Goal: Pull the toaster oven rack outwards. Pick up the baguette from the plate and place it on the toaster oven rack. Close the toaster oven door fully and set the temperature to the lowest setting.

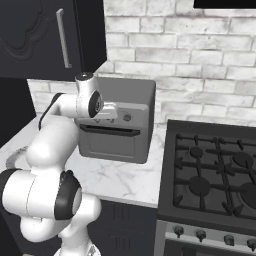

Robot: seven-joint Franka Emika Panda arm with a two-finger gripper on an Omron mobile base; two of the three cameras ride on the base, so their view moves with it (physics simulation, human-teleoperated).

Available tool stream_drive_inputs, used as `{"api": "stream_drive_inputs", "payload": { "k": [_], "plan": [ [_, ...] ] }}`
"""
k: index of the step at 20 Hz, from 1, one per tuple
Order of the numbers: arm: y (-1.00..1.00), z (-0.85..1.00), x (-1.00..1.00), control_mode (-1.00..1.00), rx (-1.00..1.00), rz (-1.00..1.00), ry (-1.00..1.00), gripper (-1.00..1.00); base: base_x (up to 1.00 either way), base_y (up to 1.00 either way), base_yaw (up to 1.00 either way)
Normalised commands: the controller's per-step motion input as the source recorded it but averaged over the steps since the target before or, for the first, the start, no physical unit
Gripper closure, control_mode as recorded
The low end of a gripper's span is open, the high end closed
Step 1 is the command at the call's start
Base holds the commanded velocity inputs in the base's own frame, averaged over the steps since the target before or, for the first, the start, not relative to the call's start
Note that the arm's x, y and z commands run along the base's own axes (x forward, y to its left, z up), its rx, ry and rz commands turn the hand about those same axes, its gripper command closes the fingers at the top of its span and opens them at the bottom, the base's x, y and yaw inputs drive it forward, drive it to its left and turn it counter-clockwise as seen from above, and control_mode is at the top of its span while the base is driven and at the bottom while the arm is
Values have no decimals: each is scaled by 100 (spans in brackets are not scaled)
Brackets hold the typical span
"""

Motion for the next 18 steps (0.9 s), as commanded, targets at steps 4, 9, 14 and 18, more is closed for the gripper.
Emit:
{"api": "stream_drive_inputs", "payload": {
  "k": [4,9,14,18],
  "plan": [
    [31,0,-61,-100,-14,16,-100,100,0,0,0],
    [37,0,-57,-100,-5,18,-100,100,0,0,0],
    [14,0,-48,-100,-6,27,-100,100,0,0,0],
    [-5,-3,-23,-100,-18,44,-100,100,0,0,0]
  ]
}}
